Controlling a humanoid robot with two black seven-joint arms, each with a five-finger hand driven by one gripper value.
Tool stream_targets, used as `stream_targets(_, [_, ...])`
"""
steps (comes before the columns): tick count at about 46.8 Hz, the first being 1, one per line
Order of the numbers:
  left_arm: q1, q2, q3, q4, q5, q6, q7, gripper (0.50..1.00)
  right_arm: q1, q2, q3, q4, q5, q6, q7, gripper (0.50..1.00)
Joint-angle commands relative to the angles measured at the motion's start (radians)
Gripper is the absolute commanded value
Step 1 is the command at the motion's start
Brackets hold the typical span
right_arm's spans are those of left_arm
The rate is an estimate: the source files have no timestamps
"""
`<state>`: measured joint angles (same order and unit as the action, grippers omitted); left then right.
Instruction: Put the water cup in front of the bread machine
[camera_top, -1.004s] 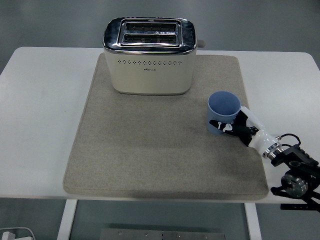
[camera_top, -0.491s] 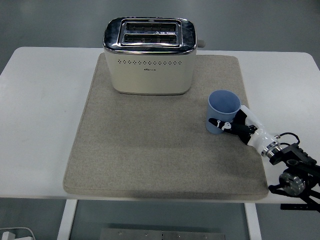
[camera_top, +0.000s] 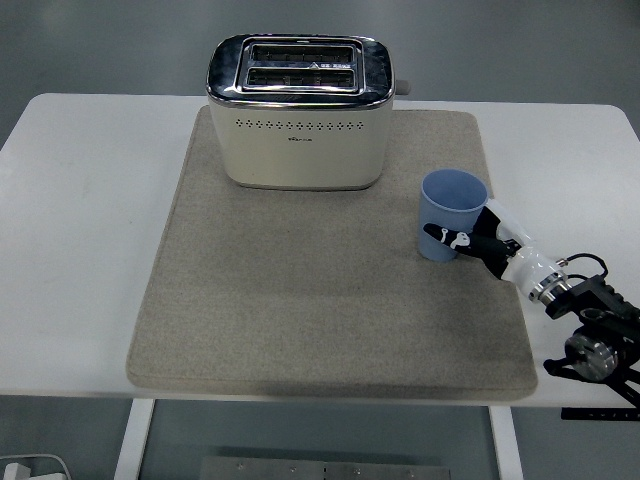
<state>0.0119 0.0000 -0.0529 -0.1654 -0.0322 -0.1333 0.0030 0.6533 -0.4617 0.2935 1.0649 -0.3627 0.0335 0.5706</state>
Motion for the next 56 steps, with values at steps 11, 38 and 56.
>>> stream_targets(11, [-0.001, 0.000, 0.001, 0.000, 0.001, 0.000, 0.002, 1.000, 0.043, 0.021, 0.001, 0.003, 0.001, -0.003, -0.001, 0.500])
stream_targets(38, [-0.001, 0.000, 0.001, -0.008, 0.001, 0.000, 0.002, 1.000, 0.081, 0.195, -0.020, -0.042, -0.002, -0.081, -0.005, 0.500])
stream_targets(56, [-0.001, 0.000, 0.001, -0.010, 0.001, 0.000, 0.002, 1.000, 0.103, 0.333, -0.039, -0.132, -0.004, -0.083, -0.005, 0.500])
